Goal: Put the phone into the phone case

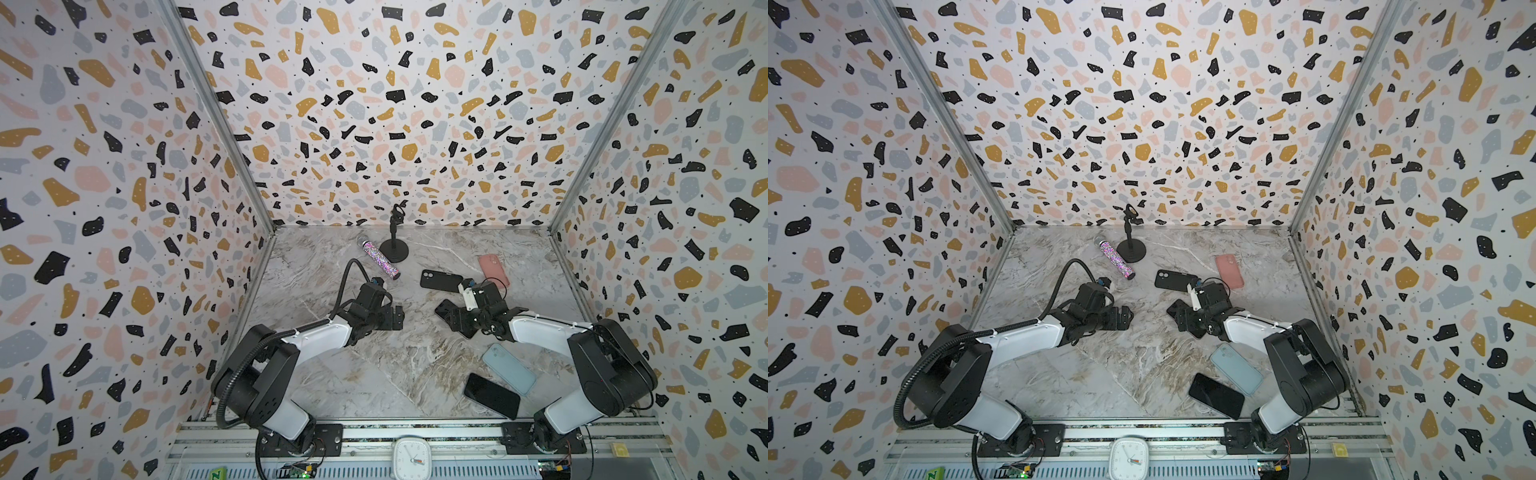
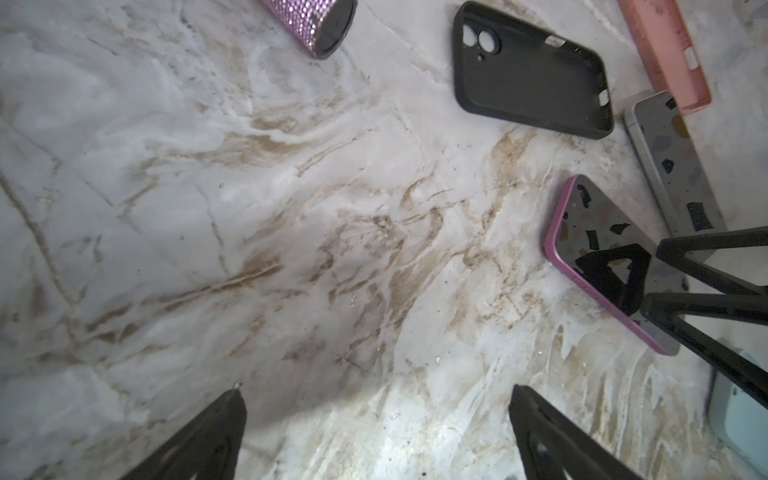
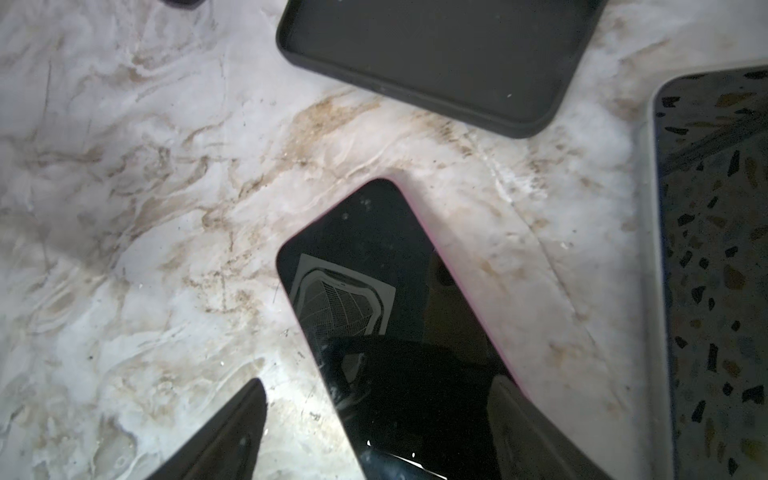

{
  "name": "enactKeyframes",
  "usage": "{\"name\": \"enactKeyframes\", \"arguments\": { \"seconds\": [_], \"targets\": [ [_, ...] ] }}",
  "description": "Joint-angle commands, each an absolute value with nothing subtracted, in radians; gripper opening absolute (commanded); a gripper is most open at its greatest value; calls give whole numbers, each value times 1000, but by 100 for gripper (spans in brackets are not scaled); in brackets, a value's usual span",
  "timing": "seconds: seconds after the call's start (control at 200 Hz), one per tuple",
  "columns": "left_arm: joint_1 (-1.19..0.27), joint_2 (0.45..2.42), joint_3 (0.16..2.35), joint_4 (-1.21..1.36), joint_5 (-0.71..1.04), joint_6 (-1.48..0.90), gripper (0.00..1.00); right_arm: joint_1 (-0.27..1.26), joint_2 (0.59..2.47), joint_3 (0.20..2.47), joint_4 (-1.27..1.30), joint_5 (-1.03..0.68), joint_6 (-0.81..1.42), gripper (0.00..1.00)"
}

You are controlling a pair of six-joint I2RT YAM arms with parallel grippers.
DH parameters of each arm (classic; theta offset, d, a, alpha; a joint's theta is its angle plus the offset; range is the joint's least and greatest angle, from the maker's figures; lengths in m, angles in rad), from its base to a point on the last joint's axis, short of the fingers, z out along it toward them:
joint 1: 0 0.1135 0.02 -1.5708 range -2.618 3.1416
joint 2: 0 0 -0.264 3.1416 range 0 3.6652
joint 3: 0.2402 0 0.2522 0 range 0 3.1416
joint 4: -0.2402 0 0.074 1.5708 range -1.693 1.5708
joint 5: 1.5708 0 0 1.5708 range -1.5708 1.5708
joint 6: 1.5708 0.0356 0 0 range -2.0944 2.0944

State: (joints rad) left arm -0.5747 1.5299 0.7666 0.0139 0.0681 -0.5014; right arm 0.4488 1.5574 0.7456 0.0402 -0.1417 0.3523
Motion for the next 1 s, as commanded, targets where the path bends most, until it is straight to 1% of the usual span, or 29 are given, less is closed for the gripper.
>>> {"name": "enactKeyframes", "arguments": {
  "seconds": [0.0, 0.135, 0.29, 0.426, 0.491, 0.601, 0.696, 0.746, 0.816, 0.991],
  "targets": [
    [-581, 1505, 802, 9, 96, -531, 100, 418, 1563, 832, 14, -119, 390, 79],
    [-582, 1517, 820, -23, 99, -510, 100, 409, 1632, 925, 25, -62, 345, 76],
    [-581, 1540, 853, -52, 133, -506, 100, 377, 1753, 1086, 28, -2, 215, 74],
    [-581, 1575, 899, -53, 193, -544, 100, 356, 1866, 1212, 25, -7, 151, 73],
    [-581, 1591, 907, -49, 224, -553, 100, 357, 1914, 1280, 5, -15, 109, 71],
    [-581, 1592, 897, -51, 221, -549, 100, 359, 1971, 1372, -28, -42, 15, 68],
    [-581, 1597, 887, -35, 225, -555, 100, 359, 2004, 1422, -57, -99, -70, 67],
    [-581, 1606, 885, -26, 231, -562, 100, 359, 2019, 1439, -70, -164, -128, 67],
    [-581, 1617, 890, -19, 239, -569, 100, 363, 2038, 1455, -81, -180, -180, 66],
    [-581, 1627, 881, 5, 246, -577, 100, 364, 2098, 1525, -135, -207, -229, 63]
  ]
}}
